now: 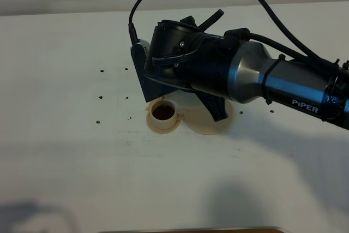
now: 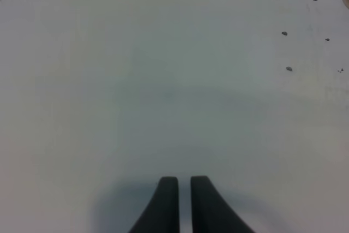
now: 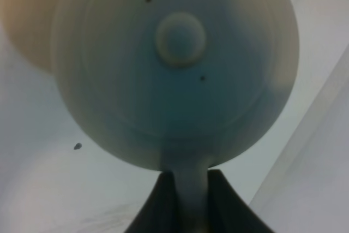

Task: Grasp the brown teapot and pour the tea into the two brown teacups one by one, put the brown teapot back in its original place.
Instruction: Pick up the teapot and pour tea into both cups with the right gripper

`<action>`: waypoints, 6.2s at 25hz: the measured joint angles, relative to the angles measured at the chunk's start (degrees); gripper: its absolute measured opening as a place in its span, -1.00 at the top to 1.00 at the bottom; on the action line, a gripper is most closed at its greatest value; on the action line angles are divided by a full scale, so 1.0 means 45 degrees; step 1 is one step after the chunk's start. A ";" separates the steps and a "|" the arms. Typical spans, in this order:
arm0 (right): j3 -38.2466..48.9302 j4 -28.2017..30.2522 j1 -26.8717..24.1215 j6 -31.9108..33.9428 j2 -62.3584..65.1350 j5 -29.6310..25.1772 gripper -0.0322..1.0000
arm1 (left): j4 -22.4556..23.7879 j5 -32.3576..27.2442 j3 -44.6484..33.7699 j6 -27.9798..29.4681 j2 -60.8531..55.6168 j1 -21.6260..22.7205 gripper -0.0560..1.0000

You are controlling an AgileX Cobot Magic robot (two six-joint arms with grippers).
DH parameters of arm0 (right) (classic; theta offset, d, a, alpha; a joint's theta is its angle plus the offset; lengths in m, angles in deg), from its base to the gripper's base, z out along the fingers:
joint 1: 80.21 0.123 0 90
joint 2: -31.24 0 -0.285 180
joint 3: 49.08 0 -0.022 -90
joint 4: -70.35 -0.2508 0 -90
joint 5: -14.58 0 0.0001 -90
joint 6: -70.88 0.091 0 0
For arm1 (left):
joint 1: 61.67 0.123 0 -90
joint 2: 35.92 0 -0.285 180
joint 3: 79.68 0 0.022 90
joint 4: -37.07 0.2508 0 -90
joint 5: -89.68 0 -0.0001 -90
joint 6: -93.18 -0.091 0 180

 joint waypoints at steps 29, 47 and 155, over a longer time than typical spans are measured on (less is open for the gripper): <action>0.0000 0.0046 0.0163 0.0014 0.0000 0.0000 0.78 | 0.0000 0.0000 0.0000 0.0000 0.0000 0.0000 0.67; 0.0000 0.0142 0.0163 0.0002 0.0000 0.0000 0.78 | 0.0000 0.0000 0.0000 0.0000 0.0000 0.0000 0.67; 0.0000 -0.9130 0.0082 0.8882 0.0630 0.0831 0.78 | 0.0000 0.0000 0.0000 0.0000 0.0000 0.0000 0.67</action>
